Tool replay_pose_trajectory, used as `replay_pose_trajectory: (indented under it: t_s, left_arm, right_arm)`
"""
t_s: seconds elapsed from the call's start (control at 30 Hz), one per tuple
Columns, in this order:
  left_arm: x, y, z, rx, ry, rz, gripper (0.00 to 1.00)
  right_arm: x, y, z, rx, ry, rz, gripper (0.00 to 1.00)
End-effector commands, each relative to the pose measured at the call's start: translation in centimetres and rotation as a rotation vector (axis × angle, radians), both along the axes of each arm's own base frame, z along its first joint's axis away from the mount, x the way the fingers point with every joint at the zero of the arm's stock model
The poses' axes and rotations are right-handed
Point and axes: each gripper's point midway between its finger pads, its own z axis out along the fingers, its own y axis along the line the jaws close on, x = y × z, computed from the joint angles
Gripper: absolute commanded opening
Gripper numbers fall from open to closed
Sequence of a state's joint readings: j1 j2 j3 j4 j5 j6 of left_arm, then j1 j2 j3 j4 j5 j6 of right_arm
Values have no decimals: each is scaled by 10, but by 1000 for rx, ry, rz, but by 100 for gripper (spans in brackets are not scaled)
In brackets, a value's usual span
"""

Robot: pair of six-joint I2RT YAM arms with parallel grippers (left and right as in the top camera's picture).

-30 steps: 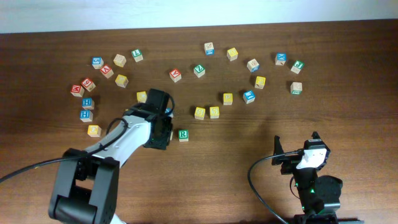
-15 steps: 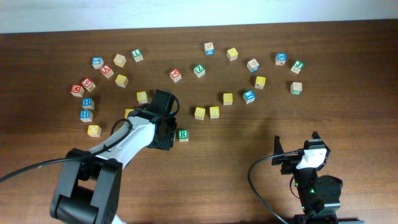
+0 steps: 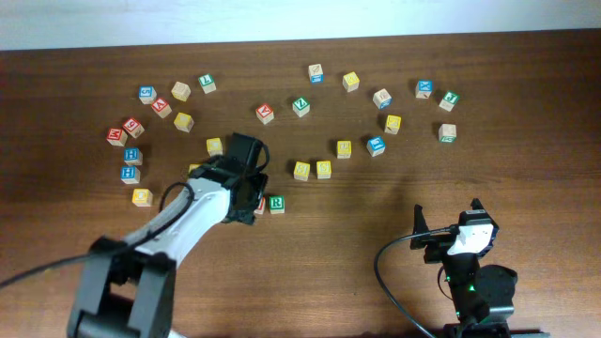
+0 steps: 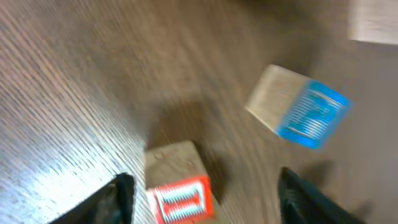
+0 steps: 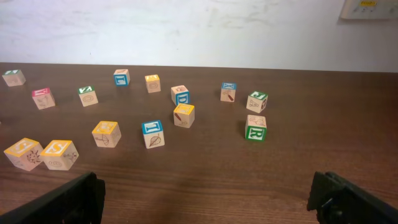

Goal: Spell out ICRA

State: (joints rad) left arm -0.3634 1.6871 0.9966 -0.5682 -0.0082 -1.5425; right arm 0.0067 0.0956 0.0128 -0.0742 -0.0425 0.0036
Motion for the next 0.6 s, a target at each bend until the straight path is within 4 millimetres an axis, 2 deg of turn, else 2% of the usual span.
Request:
replay_pose_trajectory:
  t_s: [0.0,0.03,0.07,0.1,0.13,0.17,0.23,0.27,0.33,0.4,0.43,0.5,0.57]
  left_arm:
    - [12,3,45,8,-147,-80,72]
    - [16,5,60,13,-197,-113,71]
    - [23,15,84,48,-289,-196,69]
    - [28,22,97,76,-341,-242,70]
    - [33,35,119,136,-424,-321,70]
    - [33,47,139,194,-488,-387,70]
    - [27,59,178,342,-616,-589,71]
    - [24,58,187,390,-650,-682,70]
    - [16,53,193,348,-681,-735,77]
    - [15,43,207,203,-739,-802,67]
    - [14,45,214,176,-737,-830,66]
    - [9,63,236,211,-592,-921,82]
    - [17,87,246,323,-435,-909,87]
  right_arm:
    - [0,0,-3,7,7,-1,98]
    - [0,0,-3,7,7,-1,98]
    - [0,0,-3,7,7,-1,98]
    - [0,0,-3,7,7,-1,98]
    - [0,0,-3,7,7,-1,98]
    - [0,0,-3,7,7,-1,98]
    - [0,0,-3,7,7,-1,98]
    - [0,0,-3,7,7,-1,98]
    - [0,0,-3,7,7,-1,98]
    - [0,0,-3,7,7,-1,98]
    - [0,0,-3,7,7,-1,98]
    - [0,0,-3,7,7,-1,98]
    - [0,0,-3,7,7,-1,98]
